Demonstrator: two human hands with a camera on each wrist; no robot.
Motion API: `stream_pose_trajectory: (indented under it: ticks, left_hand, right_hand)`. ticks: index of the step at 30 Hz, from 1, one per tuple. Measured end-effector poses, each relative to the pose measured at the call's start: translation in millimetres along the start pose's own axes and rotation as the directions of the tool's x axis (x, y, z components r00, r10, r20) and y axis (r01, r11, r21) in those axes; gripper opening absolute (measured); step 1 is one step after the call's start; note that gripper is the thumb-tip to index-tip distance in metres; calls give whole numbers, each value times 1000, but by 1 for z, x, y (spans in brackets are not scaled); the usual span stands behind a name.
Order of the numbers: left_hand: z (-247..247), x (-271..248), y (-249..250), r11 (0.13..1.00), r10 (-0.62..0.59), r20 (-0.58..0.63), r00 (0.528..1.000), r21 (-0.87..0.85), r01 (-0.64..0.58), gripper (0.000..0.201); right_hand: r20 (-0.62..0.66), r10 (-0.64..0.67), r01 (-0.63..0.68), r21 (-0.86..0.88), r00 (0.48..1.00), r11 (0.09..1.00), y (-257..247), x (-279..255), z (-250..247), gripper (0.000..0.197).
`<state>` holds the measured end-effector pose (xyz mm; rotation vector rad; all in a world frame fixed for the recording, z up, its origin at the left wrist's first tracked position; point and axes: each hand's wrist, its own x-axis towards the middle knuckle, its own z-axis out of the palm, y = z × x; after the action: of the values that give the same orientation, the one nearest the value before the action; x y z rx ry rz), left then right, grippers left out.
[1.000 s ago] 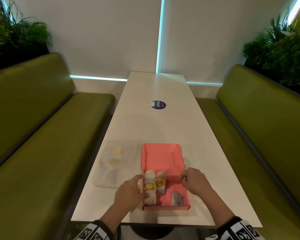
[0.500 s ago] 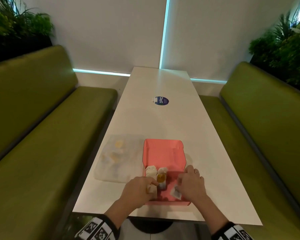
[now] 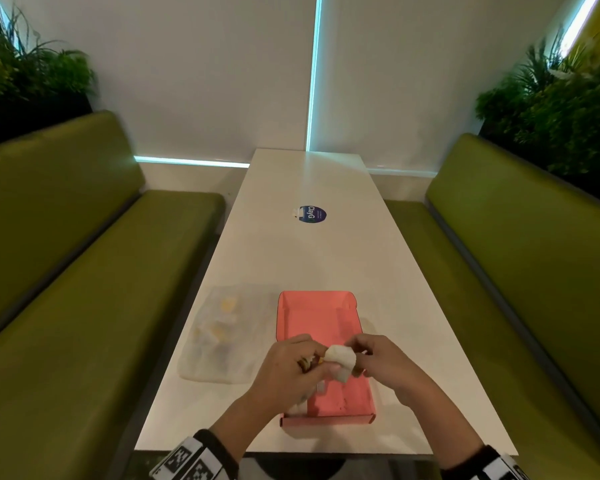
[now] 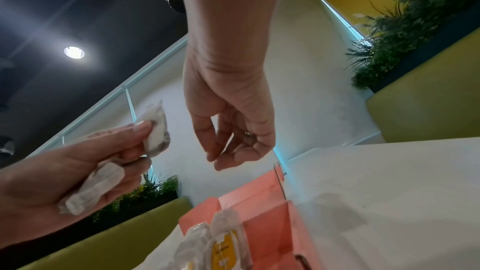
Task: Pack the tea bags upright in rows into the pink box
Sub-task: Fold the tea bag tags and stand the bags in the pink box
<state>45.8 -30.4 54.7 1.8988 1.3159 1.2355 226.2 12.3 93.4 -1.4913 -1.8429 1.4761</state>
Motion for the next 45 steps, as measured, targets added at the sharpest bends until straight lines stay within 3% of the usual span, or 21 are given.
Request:
stream_pose_trajectory:
  ticks: [2,5,8,11,14,16,19,21,27,33,37,40,45]
  left_hand:
    - [-2,-1,3,996,-77,2,997,-41,77,10]
    - [-4,-2,9,983,-135,-8,991,-127,133,12]
    - [-4,-1,11,968,-191,-1,982,-164,188,13]
    - [-7,-1,15,965,-209,19,978,-161,209,14]
    - [-10,-1,20,929,-268,-1,963,-263,258,47]
    - [-11,-2,22,923,-269,1,963,-287,259,50]
    - [-9,-1,25,952,-227,5,974,-211,223,17]
    - [-8,1,24,968,-206,-44,978,-153,198,9]
    - [-7,2,13,992,-116,-126,985,43,122,7]
    - [-7,1,16,983,-184,-92,979,10,185,2]
    - [-8,0,20,970,-240,-41,970,-50,237,15]
    - [-6,1,19,972,-234,-45,971,-40,232,9]
    - [-5,1,17,976,-219,-60,974,-24,218,18]
  right_hand:
    - [-52,-37,43,136,998,990,1,-2,-2,21]
    - [18,-160,142,369,987,918,3,-5,-4,22]
    - [73,-260,227,305,963,925,0,-9,-4,32]
    - [-10,-311,299,310,950,902,-2,-8,-3,21]
    - [-99,-315,330,327,944,885,-1,-6,-3,16]
    - [-85,-317,326,332,945,885,-3,-7,-2,14]
    - [-60,-297,300,331,953,895,-5,-7,2,8]
    - [-59,-277,281,320,959,905,-4,-6,2,7]
    - [42,-241,225,235,970,946,-5,-8,-6,11]
    - [64,-200,183,207,978,961,-8,-9,-11,14]
    - [53,-161,145,234,985,961,-10,-9,-10,12]
    - [26,-154,143,232,988,962,-12,-8,-8,11]
    - [-16,-152,151,249,988,957,-13,-6,-4,11]
